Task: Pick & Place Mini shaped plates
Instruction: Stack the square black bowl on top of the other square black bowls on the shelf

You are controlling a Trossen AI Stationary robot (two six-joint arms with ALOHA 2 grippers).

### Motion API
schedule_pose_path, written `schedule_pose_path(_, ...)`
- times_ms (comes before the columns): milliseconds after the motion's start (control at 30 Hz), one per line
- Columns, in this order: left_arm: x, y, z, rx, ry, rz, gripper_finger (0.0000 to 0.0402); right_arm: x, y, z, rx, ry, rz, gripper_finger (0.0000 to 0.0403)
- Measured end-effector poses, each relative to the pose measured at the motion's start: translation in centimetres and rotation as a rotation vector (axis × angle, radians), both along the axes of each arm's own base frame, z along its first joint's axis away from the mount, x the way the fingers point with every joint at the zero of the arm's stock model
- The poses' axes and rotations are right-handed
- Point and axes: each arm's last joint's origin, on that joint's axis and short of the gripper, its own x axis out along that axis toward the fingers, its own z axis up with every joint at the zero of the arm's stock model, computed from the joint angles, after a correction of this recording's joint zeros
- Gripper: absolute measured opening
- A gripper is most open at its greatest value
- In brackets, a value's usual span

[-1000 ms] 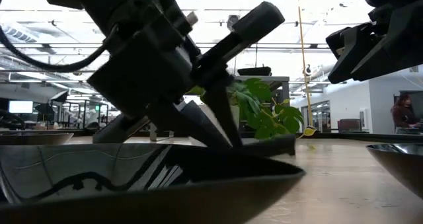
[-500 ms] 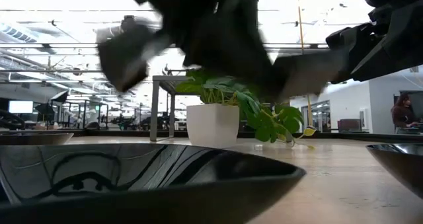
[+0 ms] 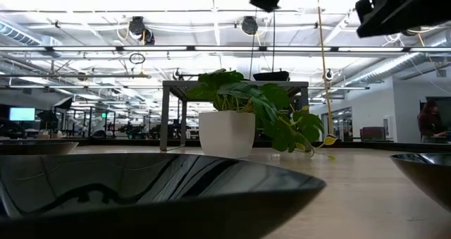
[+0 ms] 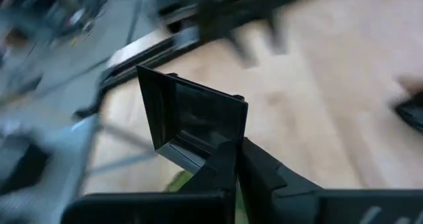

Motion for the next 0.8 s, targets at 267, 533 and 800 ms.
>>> schedule_pose_path(267,-3.3,8.7,4.8,-0.028,0.034,0.220,0.0009,-2.3,-1.7,0.7,-0.008,-0.087,0.037,0.0134)
schedule_pose_path(533,-4.8,18.0,5.0,-0.044,0.158,0.282,0.0006,-4.4,-3.2,-0.7,0.038,-0.251,0.052,0.0134)
schedule_pose_path(800,-6.5,25.2,4.3,0.006,0.234,0.408,0.0006,-5.7,-4.1,-3.1,0.079,-0.493,0.063,0.0134)
